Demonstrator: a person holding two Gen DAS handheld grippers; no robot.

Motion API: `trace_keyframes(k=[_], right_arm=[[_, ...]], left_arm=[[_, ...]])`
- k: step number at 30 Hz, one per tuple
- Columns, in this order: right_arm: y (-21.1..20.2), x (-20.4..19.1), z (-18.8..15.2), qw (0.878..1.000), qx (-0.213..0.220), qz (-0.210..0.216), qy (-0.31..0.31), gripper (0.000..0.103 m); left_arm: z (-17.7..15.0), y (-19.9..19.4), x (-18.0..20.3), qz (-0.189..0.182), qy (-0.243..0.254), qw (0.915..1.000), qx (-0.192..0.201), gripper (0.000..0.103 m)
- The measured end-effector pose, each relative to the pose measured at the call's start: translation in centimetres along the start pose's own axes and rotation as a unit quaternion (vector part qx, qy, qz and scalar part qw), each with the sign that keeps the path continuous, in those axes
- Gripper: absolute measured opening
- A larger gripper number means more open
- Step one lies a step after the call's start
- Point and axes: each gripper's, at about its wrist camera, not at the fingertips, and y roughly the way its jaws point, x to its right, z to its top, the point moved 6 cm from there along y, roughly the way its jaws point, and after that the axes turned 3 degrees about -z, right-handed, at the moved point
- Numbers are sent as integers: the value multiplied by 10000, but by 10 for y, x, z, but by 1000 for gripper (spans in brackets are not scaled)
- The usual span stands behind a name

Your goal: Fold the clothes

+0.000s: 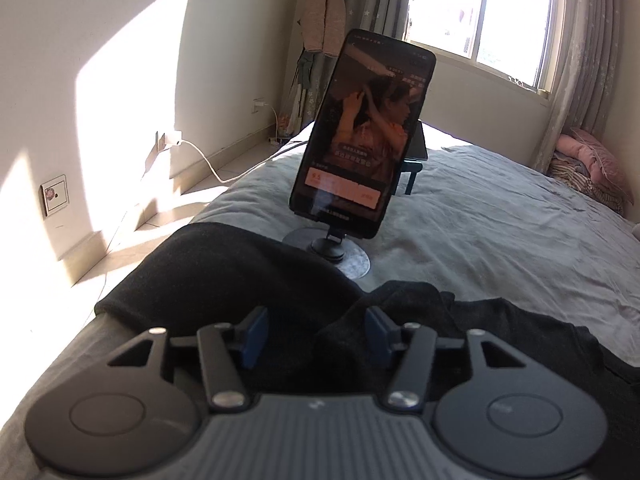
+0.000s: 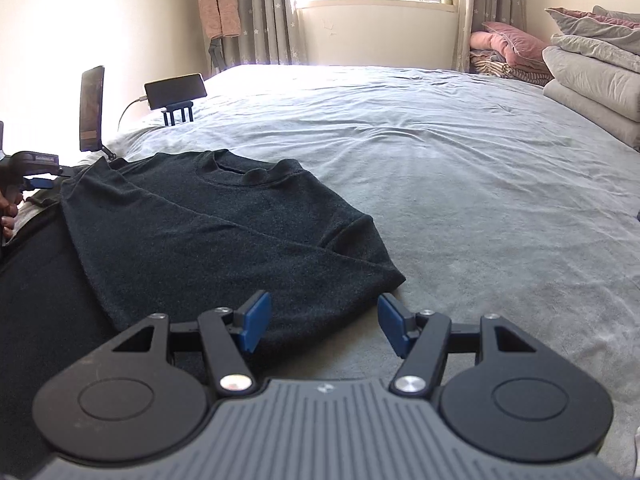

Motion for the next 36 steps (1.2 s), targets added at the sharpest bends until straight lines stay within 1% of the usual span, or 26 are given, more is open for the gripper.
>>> trace_keyframes(k=[3,4,5,6,7,8,11,12,13,14,15,17,19,21,23,25,27,28,30,31,32,33,35,36], right_arm=[[21,12,-1,9993,-165,-210,252,63],[26,15,-1,9989,-205,-270,329,59],[30,17,-2,9986,-215,-312,379,46],[31,18,-1,9986,-177,-326,388,36],[33,19,0,9986,-157,-330,394,12],[33,19,1,9985,-162,-343,405,7],[32,19,3,9975,-173,-508,453,7],[32,18,3,9973,-174,-564,432,8],[30,15,4,9972,-154,-642,361,13],[28,12,5,9969,-122,-728,284,22],[25,10,6,9964,-89,-814,208,26],[20,6,8,9961,3,-870,122,44],[12,3,9,9968,149,-775,152,53],[7,-1,11,9972,206,-697,190,55],[5,-4,12,9973,222,-667,195,55],[4,-7,13,9975,234,-643,201,55],[4,-10,13,9976,234,-617,212,55],[3,-11,13,9977,237,-602,215,55],[1,-14,13,9978,248,-582,203,55],[1,-16,13,9978,260,-586,191,55],[-1,-17,13,9977,278,-596,179,55],[-2,-18,14,9976,298,-606,175,55],[-5,-20,14,9974,336,-602,201,55],[-6,-20,14,9974,355,-596,218,55]], left_arm=[[3,-14,-21,93,-212,9997,44,61],[4,-17,-29,140,-290,9995,52,62],[5,-19,-39,207,-371,9991,53,63],[6,-20,-48,279,-454,9986,52,63],[7,-22,-57,350,-536,9979,51,63],[8,-22,-69,444,-675,9967,41,63],[9,-22,-105,738,-1126,9909,7,65],[7,-21,-117,791,-1365,9875,-44,67],[5,-20,-129,834,-1620,9832,-103,67],[1,-17,-141,777,-1955,9775,-168,67],[-3,-12,-150,640,-2305,9707,-230,67],[-10,-1,-167,338,-2995,9529,-351,67],[-15,9,-176,114,-3473,9369,-386,67],[-18,19,-183,-62,-3875,9211,-377,67],[-24,27,-190,-252,-4374,8983,-333,67],[-30,35,-198,-413,-4851,8730,-283,67],[-37,43,-205,-507,-5293,8465,-260,59],[-40,47,-208,-498,-5473,8350,-279,55],[-46,54,-213,-431,-5740,8171,-310,36],[-47,56,-214,-410,-5815,8119,-303,32],[-47,58,-216,-392,-5879,8075,-291,23],[-47,59,-216,-371,-5891,8068,-264,14],[-41,57,-214,-339,-5789,8146,-106,1],[-35,53,-213,-330,-5685,8220,68,1]])
